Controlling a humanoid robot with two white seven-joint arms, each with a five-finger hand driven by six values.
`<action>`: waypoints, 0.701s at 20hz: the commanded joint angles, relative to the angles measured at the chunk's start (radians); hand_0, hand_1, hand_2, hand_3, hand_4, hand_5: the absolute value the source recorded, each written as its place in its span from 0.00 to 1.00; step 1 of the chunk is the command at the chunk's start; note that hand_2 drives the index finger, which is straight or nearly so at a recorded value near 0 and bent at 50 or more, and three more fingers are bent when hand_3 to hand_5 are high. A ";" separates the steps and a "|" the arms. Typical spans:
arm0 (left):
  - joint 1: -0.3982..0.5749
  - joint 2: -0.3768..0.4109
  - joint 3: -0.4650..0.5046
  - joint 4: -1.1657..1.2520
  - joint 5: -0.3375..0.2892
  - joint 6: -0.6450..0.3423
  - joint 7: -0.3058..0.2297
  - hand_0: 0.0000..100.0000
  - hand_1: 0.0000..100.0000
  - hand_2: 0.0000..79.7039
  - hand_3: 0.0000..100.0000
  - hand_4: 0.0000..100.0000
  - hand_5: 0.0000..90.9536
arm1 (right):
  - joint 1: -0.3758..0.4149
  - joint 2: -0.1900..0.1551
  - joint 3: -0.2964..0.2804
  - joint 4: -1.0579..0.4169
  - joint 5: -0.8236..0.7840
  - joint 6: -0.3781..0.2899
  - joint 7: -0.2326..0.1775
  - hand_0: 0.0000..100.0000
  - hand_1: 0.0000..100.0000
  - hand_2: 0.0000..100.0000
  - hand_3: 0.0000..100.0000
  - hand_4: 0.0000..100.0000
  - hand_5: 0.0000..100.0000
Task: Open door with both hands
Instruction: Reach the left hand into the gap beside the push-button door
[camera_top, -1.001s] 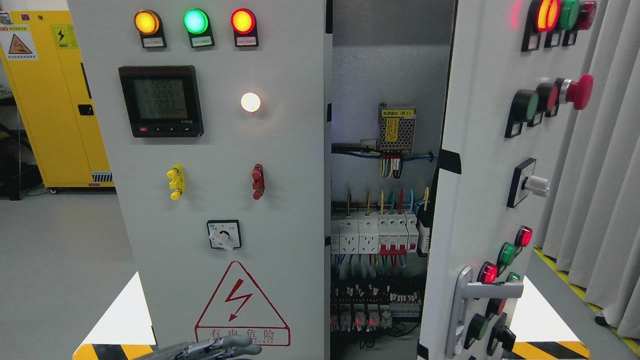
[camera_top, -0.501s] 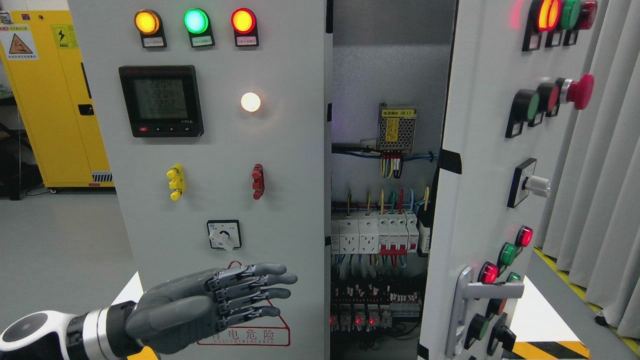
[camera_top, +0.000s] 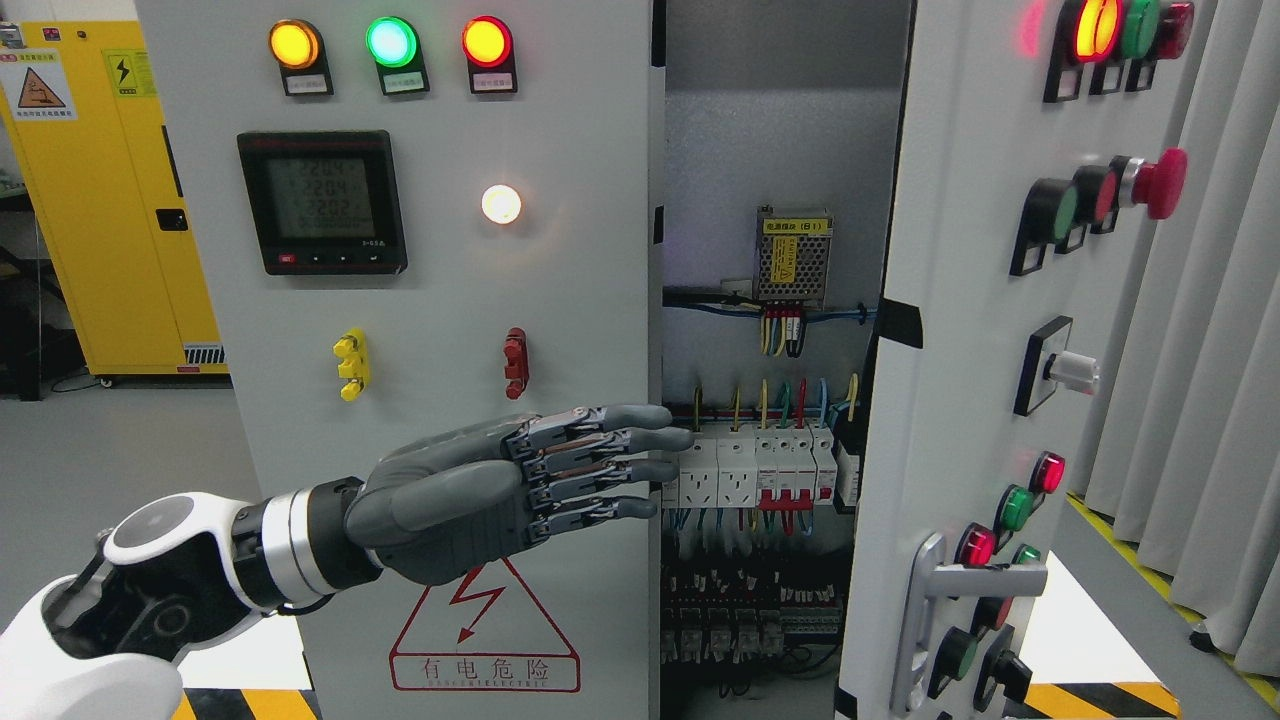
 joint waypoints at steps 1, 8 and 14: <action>-0.117 -0.224 -0.107 0.175 -0.014 0.020 0.000 0.12 0.56 0.00 0.00 0.00 0.00 | 0.001 -0.003 -0.007 -0.002 -0.001 -0.003 -0.142 0.00 0.50 0.04 0.00 0.00 0.00; -0.207 -0.404 -0.115 0.322 -0.121 0.031 0.000 0.12 0.56 0.00 0.00 0.00 0.00 | -0.001 -0.006 -0.007 -0.001 -0.003 0.001 -0.173 0.00 0.50 0.04 0.00 0.00 0.00; -0.258 -0.452 -0.115 0.327 -0.126 0.063 0.000 0.12 0.56 0.00 0.00 0.00 0.00 | -0.004 -0.013 -0.016 -0.001 -0.004 -0.002 -0.168 0.00 0.50 0.04 0.00 0.00 0.00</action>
